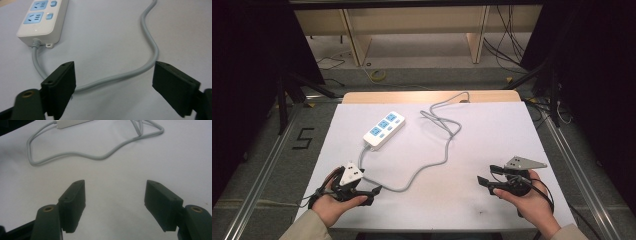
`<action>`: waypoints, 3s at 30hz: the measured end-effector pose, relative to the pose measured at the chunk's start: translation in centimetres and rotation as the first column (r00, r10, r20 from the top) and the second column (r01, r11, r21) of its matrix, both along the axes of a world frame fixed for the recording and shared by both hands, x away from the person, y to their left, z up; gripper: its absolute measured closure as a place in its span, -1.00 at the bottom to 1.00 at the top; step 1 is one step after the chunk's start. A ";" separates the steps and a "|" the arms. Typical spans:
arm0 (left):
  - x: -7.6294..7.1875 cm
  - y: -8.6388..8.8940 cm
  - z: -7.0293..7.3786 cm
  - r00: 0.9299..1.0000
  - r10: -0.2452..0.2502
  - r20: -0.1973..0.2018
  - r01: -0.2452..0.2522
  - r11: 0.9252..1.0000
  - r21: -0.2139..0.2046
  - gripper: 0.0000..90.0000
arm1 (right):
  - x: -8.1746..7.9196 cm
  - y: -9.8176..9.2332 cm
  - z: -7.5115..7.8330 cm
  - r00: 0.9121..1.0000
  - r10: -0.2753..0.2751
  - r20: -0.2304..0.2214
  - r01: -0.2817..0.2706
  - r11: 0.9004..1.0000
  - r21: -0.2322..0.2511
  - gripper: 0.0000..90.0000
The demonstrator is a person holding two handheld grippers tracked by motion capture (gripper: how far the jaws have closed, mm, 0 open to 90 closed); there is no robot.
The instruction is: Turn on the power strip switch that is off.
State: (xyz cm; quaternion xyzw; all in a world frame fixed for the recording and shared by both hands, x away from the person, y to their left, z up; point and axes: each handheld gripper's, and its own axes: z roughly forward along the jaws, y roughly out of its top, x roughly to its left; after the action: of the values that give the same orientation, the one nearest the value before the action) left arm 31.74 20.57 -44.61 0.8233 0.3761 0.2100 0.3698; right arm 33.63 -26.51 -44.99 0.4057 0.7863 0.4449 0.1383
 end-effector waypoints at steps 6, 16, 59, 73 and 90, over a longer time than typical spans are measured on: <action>0.0 0.3 0.5 0.999 0.048 -0.001 -0.048 0.999 0.009 0.09 | 0.0 0.2 0.0 1.000 0.002 -0.006 -0.002 1.000 0.000 -0.25; 0.6 0.5 0.9 0.999 0.042 -0.030 -0.042 0.999 0.002 0.99 | 0.1 0.2 -0.1 1.000 0.002 -0.006 -0.002 1.000 0.002 -0.25; 7.1 -1.3 1.9 0.992 0.106 -0.072 -0.105 0.994 0.013 1.00 | 0.0 0.3 -0.2 1.000 0.001 -0.012 -0.001 1.000 -0.007 -0.26; 8.6 -1.3 2.2 0.989 0.127 -0.074 -0.125 0.992 0.022 1.00 | 0.0 0.3 -0.2 1.000 0.006 -0.013 -0.006 1.000 -0.007 -0.26; 10.2 -1.1 2.3 0.986 0.151 -0.073 -0.150 0.988 0.019 1.00 | 0.0 0.4 -0.3 1.000 0.011 -0.013 -0.011 1.000 -0.007 -0.27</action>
State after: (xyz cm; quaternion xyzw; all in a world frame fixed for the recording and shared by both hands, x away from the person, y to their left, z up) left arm 41.90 19.49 -42.29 0.8022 0.4492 0.2093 0.3329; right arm 33.59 -26.16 -45.25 0.4038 0.7911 0.4401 0.1323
